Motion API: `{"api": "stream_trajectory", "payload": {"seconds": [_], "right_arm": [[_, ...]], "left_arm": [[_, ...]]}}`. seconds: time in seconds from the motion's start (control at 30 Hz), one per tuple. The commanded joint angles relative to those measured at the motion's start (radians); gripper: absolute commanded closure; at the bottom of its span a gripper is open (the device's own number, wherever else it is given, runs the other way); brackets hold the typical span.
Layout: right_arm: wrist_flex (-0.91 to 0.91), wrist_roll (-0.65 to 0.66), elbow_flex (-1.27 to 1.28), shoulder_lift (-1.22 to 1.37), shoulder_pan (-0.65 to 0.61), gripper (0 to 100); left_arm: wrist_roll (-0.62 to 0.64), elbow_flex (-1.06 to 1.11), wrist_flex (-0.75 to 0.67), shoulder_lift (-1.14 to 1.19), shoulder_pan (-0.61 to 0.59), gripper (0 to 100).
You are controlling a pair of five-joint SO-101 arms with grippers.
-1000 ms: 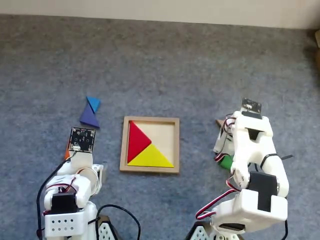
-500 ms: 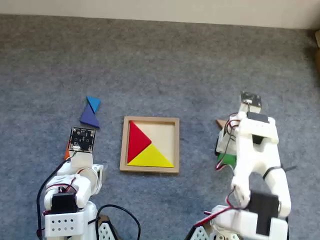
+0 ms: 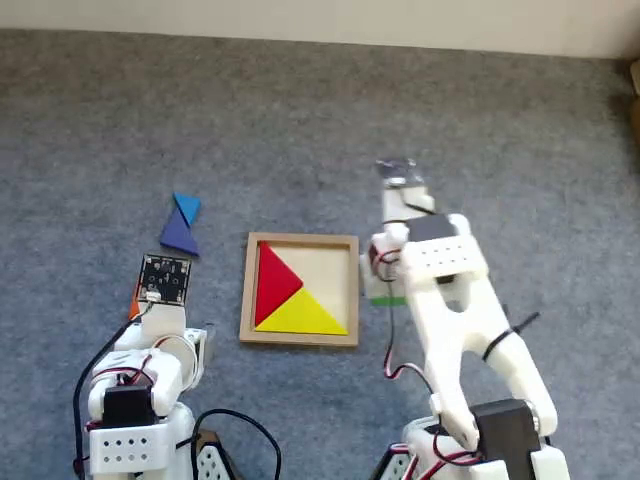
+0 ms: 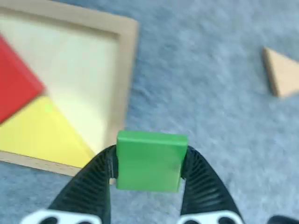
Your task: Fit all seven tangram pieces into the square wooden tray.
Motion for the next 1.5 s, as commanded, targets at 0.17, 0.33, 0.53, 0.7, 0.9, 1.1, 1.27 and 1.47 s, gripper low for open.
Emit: {"api": "stream_trajectory", "payload": {"seconds": [0.17,0.33,0.53,0.7,0.9,1.1,1.27,1.47], "right_arm": [[-0.004,0.187,-0.174,0.137,-0.180,98.9],[0.005,0.213,-0.295,0.302,-0.199,98.7],[0.062,0.213,-0.398,0.378,-0.236,84.3],[0.105,0.213,-0.440,0.377,-0.245,78.9],[0.133,0.213,-0.449,0.377,-0.245,78.9],[0.139,0.213,-0.449,0.375,-0.239,79.1],[0.159,0.215,-0.449,0.375,-0.237,93.3],[0.211,0.213,-0.452,0.374,-0.064,99.0]], "left_arm": [[0.009,0.021,0.005,-0.050,-0.005,79],[0.009,0.021,0.005,-0.050,-0.005,79],[0.009,0.021,0.005,-0.050,-0.005,79],[0.009,0.021,0.005,-0.050,-0.005,79],[0.009,0.021,0.005,-0.050,-0.005,79],[0.009,0.021,0.005,-0.050,-0.005,79],[0.009,0.021,0.005,-0.050,-0.005,79],[0.009,0.021,0.005,-0.050,-0.005,79]]}}
